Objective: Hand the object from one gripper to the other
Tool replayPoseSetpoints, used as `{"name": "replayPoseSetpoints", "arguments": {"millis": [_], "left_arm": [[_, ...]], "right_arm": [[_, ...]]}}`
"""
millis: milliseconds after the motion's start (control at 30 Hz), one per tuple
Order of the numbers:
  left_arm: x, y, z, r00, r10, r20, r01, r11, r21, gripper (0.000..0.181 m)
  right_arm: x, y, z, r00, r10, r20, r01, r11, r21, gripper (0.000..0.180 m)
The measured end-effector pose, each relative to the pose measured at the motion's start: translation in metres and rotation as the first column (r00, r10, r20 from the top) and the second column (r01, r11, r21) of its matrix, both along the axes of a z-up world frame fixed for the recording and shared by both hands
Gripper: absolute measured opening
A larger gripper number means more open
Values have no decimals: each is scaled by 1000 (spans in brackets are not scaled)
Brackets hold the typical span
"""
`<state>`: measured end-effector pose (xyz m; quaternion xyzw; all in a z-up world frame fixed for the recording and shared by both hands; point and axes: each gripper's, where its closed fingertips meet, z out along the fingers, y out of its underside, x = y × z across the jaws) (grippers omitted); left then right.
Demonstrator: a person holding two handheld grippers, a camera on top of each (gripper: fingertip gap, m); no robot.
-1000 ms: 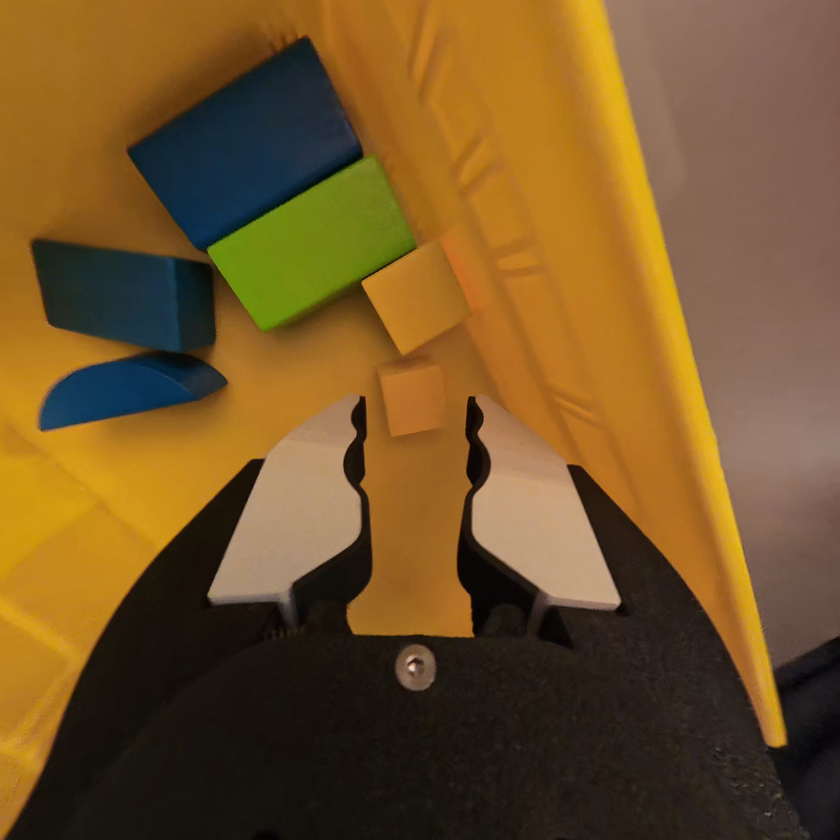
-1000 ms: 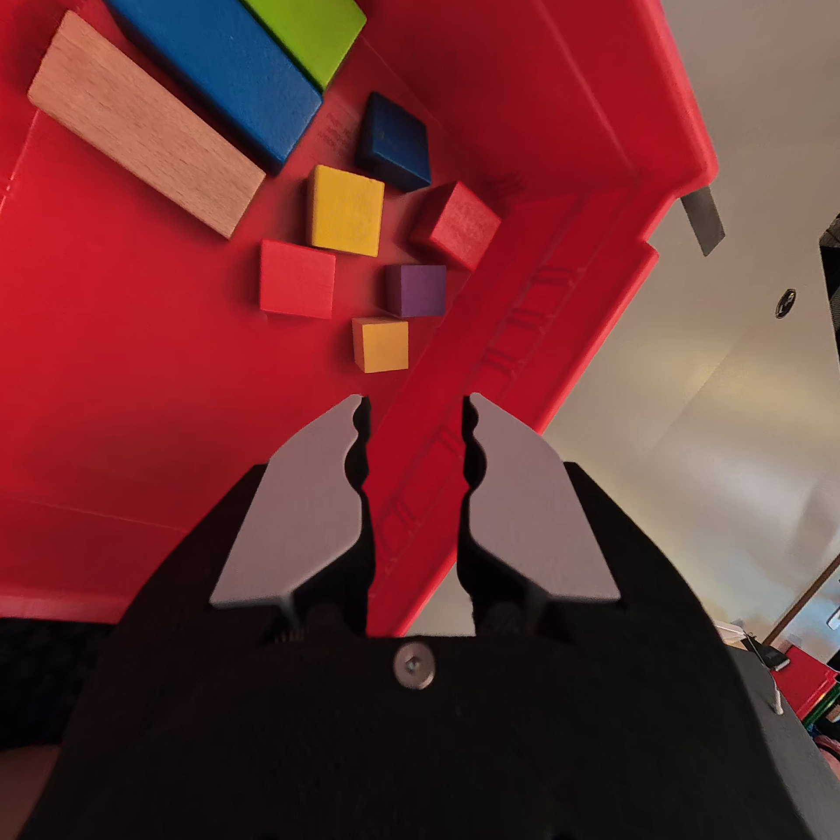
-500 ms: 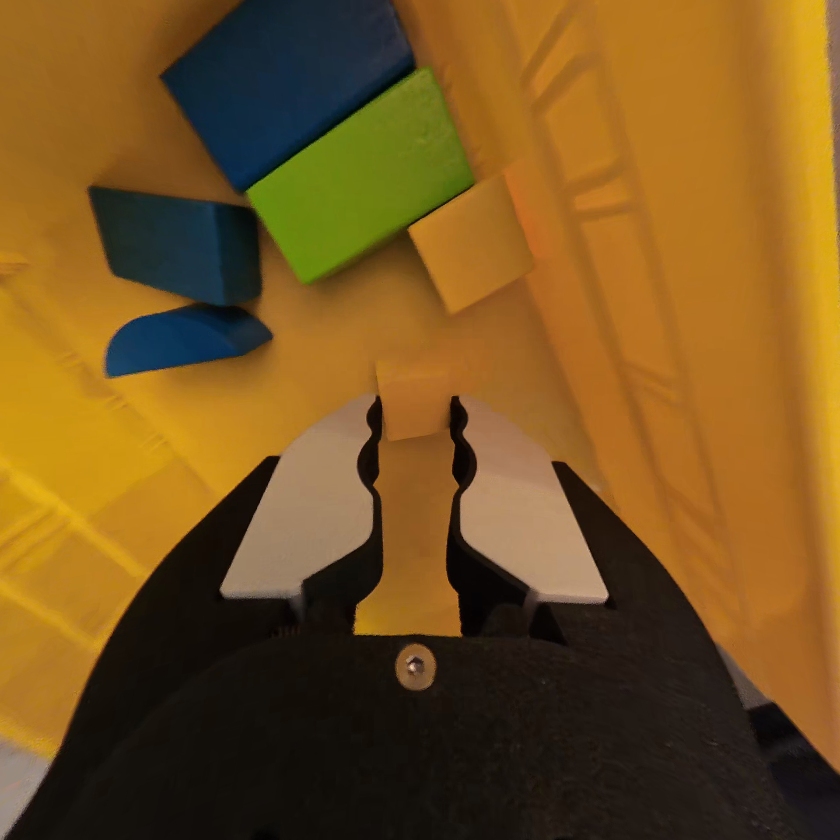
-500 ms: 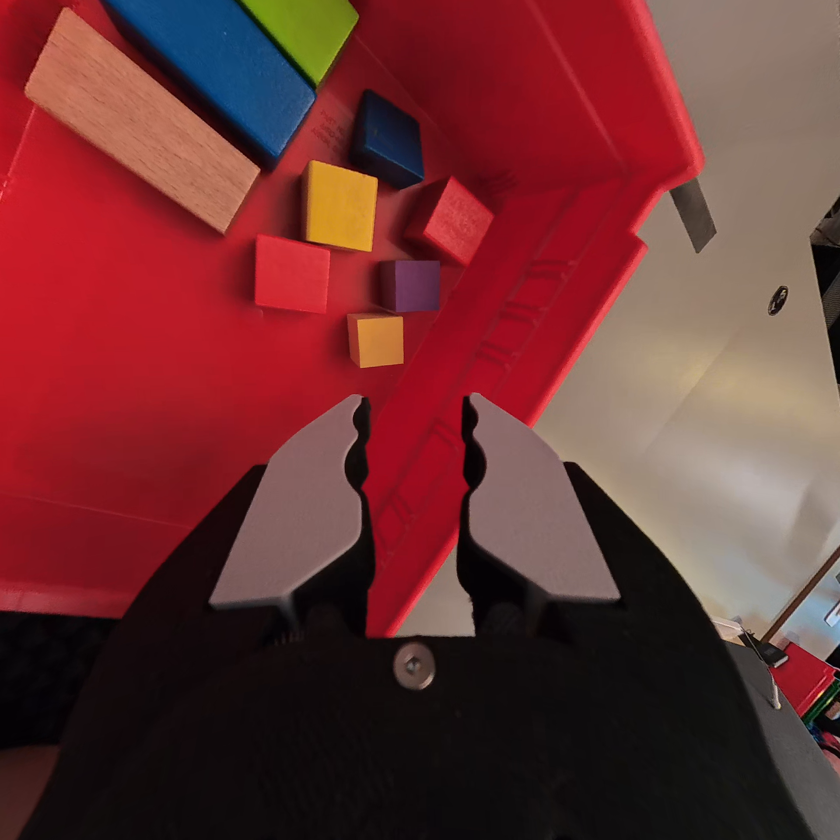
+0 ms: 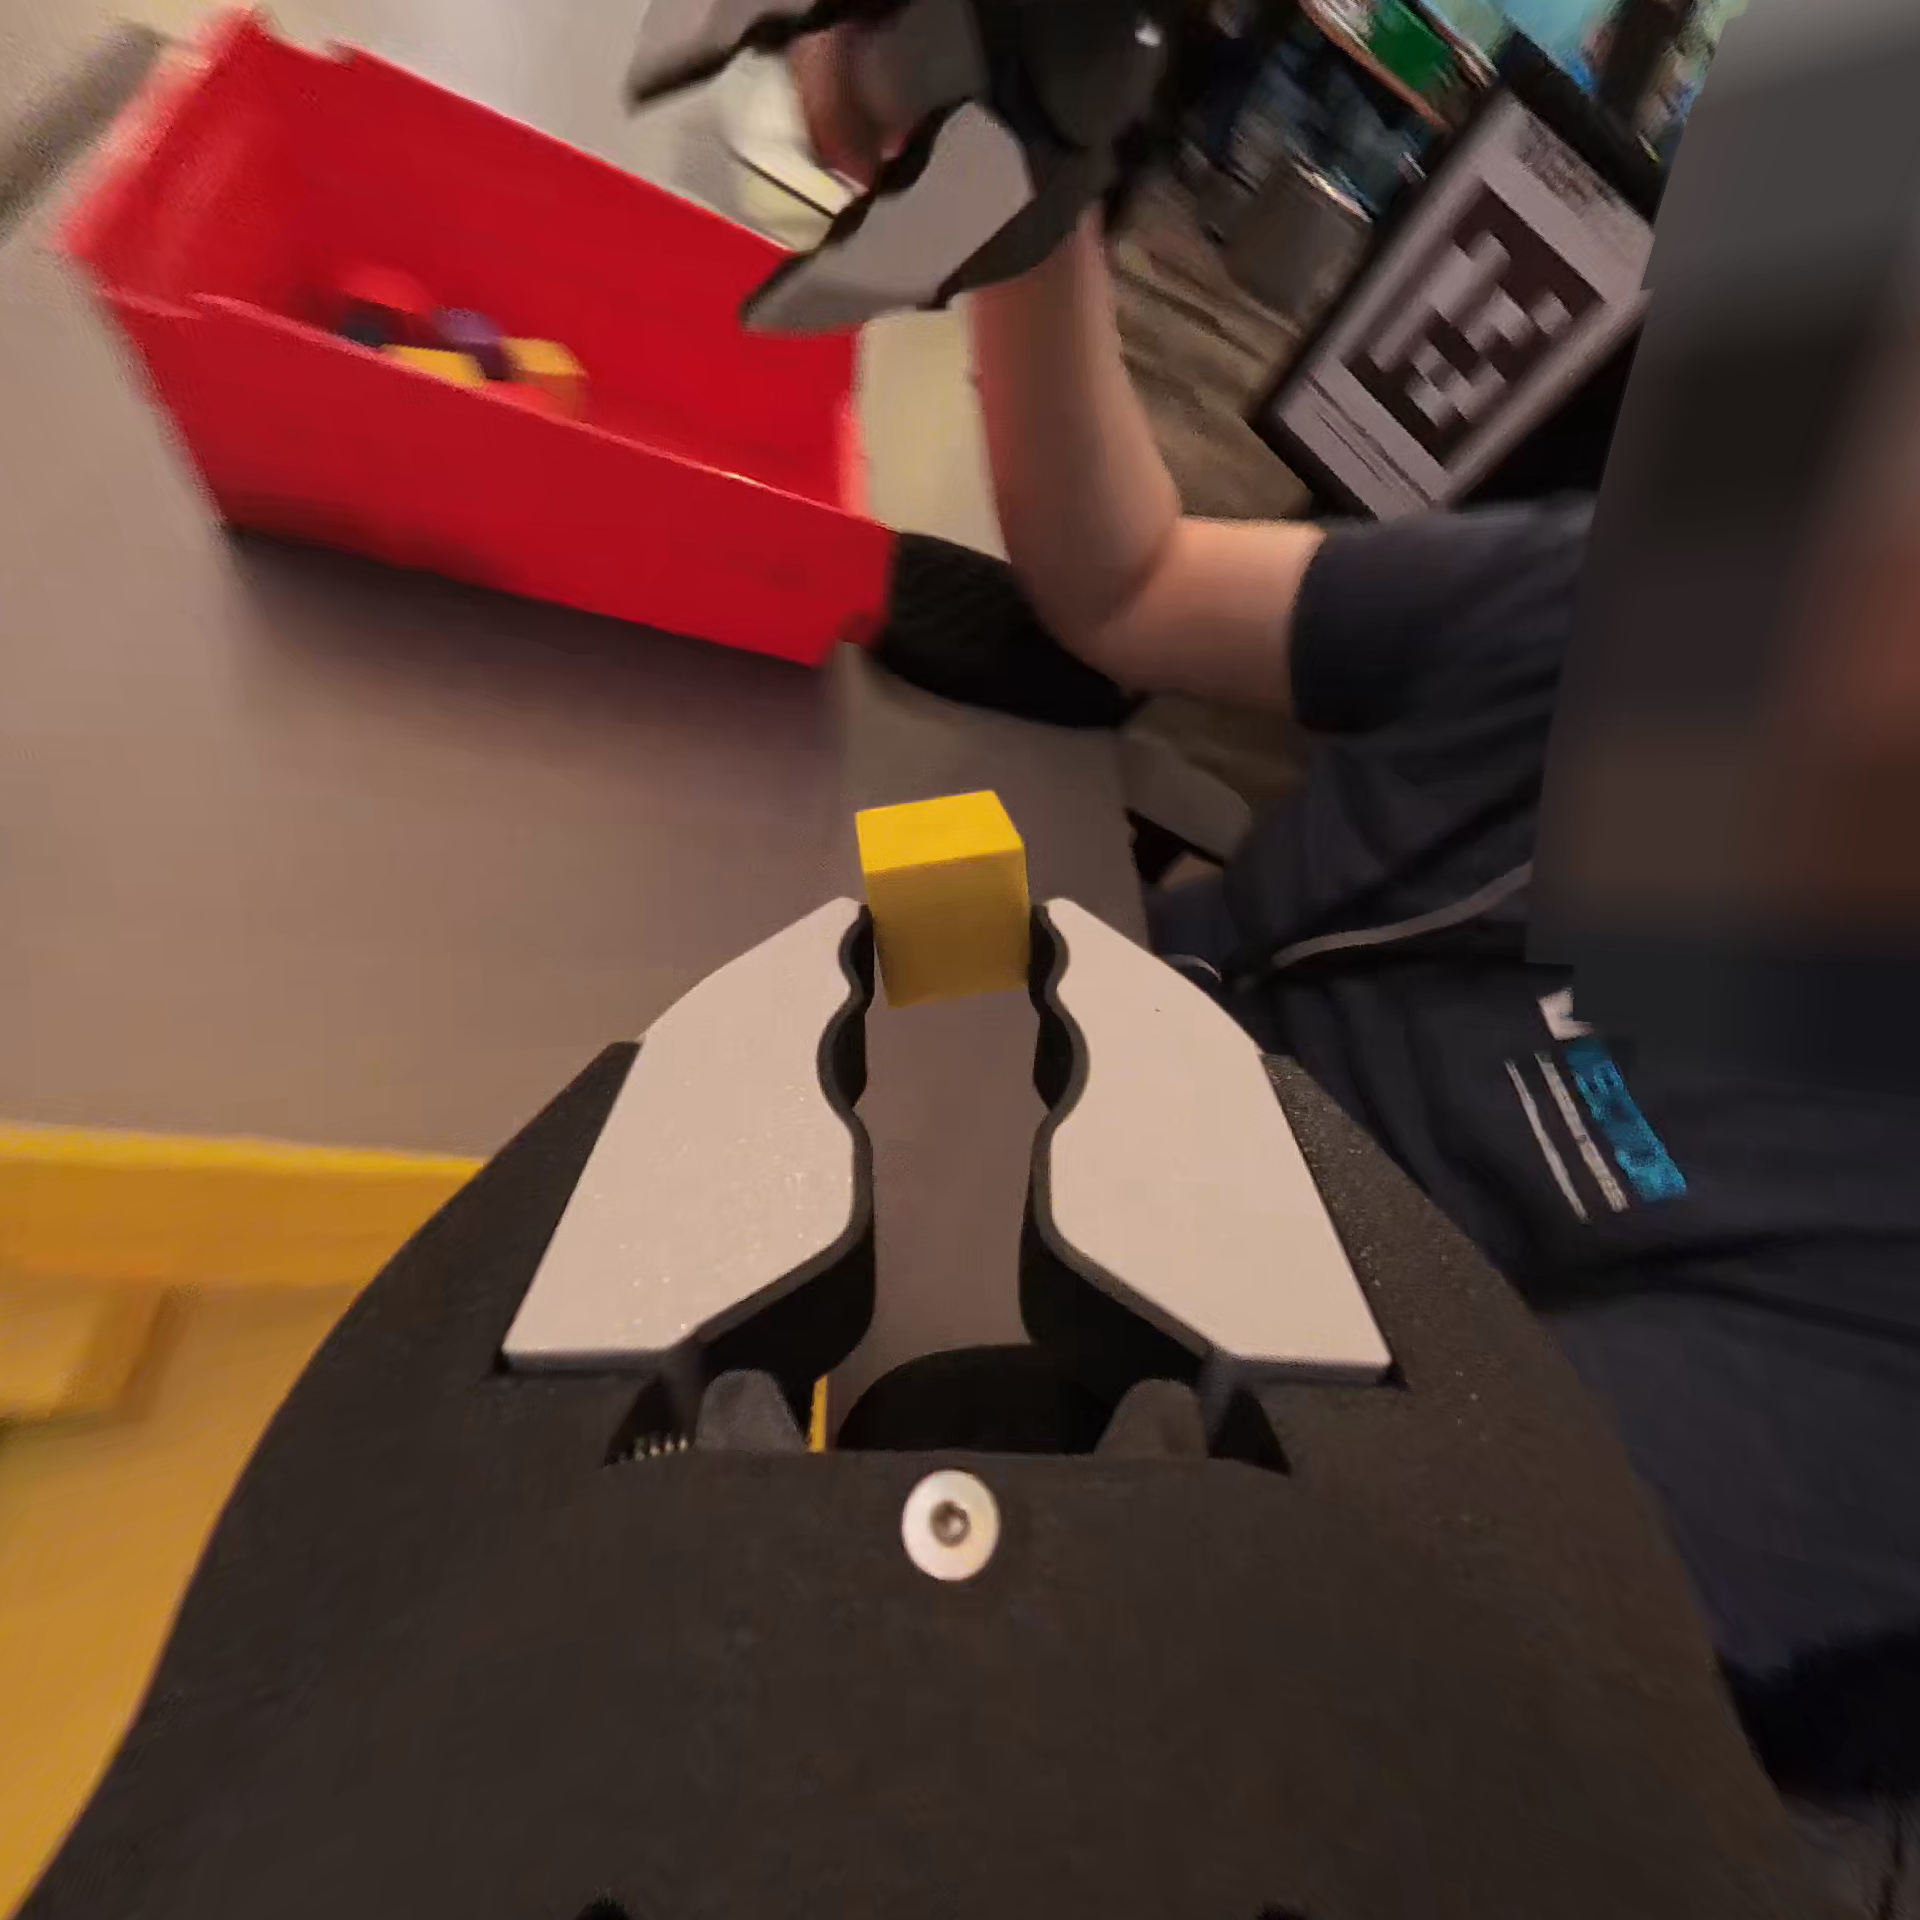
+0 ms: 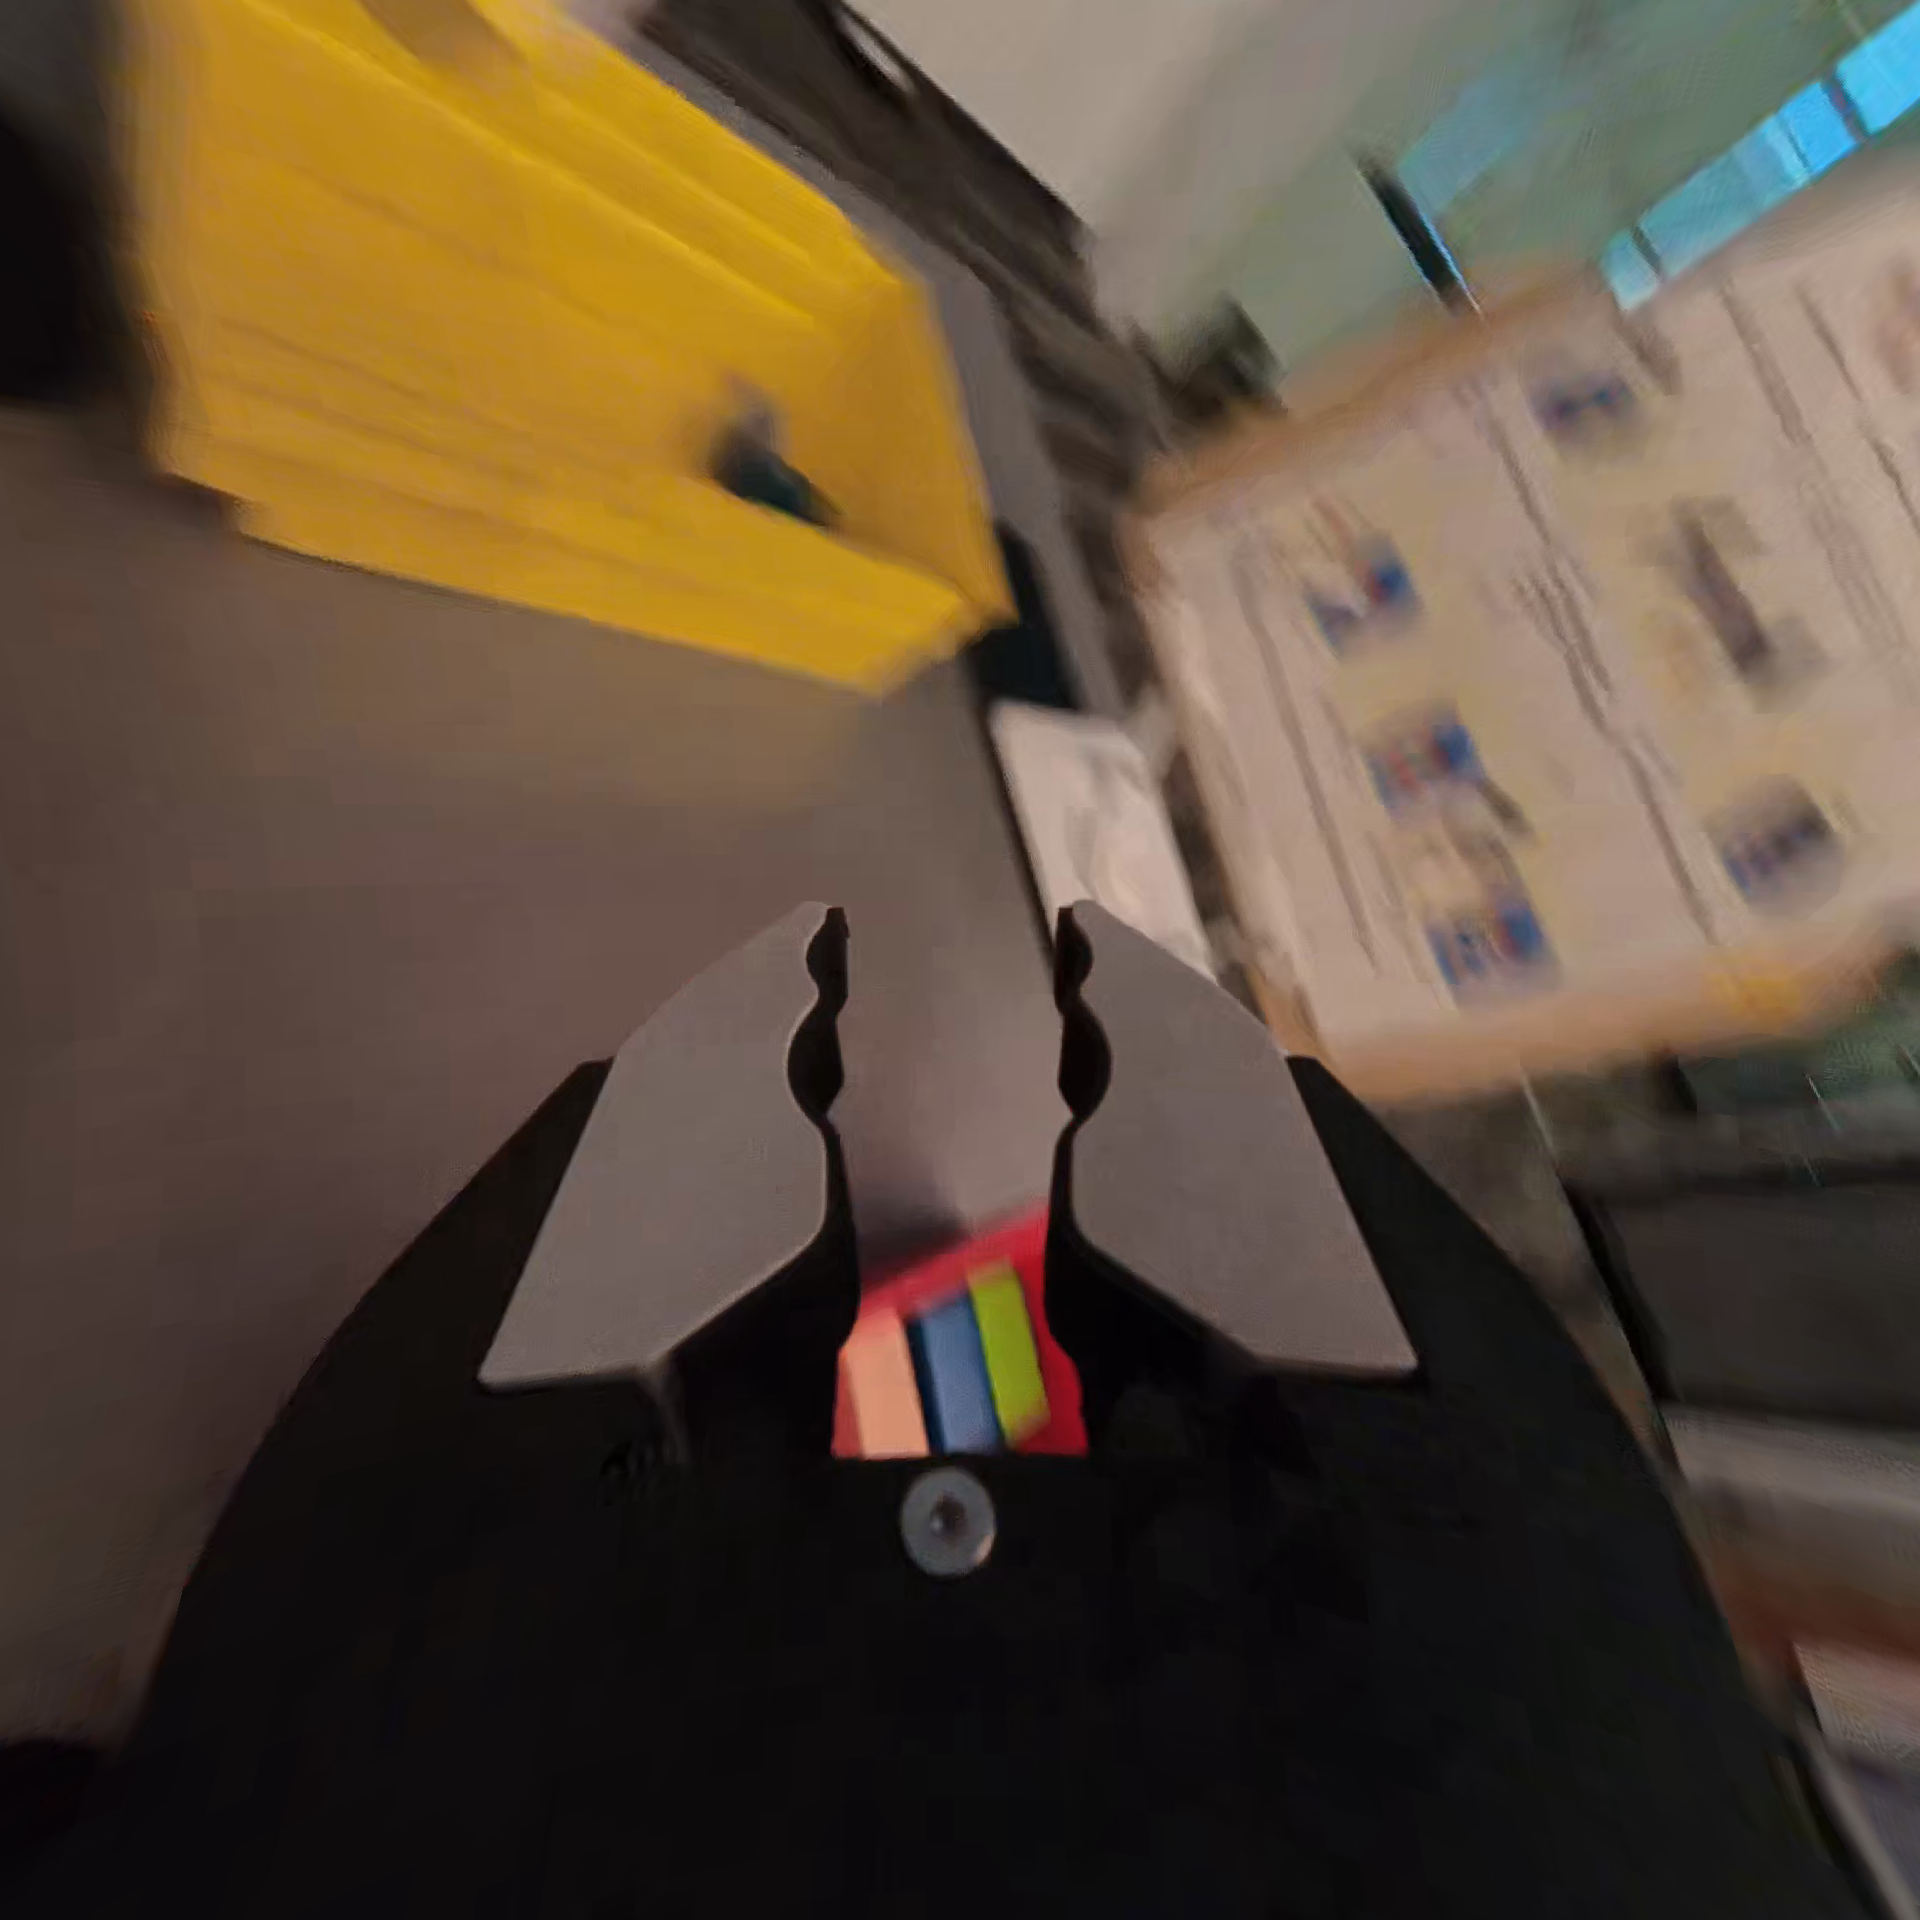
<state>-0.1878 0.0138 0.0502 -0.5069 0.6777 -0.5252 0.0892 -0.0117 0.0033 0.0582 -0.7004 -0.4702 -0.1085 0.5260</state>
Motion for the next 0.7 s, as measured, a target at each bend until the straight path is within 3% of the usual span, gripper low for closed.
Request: {"name": "replayPoseSetpoints", "arguments": {"millis": [100, 200, 333, 700], "left_arm": [[-6, -38, -11, 975, -221, -38, 222, 975, 22, 28], [-5, -57, -28, 936, -336, -107, 341, 939, 37, 28], [-5, -73, -47, 880, -430, -201, 442, 897, 17, 28], [-5, -87, -54, 833, -505, -225, 515, 857, -17, 28]], "right_arm": [[-92, -36, -6, 930, 368, 2, -368, 930, 14, 40], [-146, -61, -11, 850, 523, 54, -526, 848, 69, 40], [-171, -70, -24, 821, 543, 175, -563, 822, 87, 42], [-177, -64, -53, 803, 553, 223, -568, 823, 4, 40]]}}
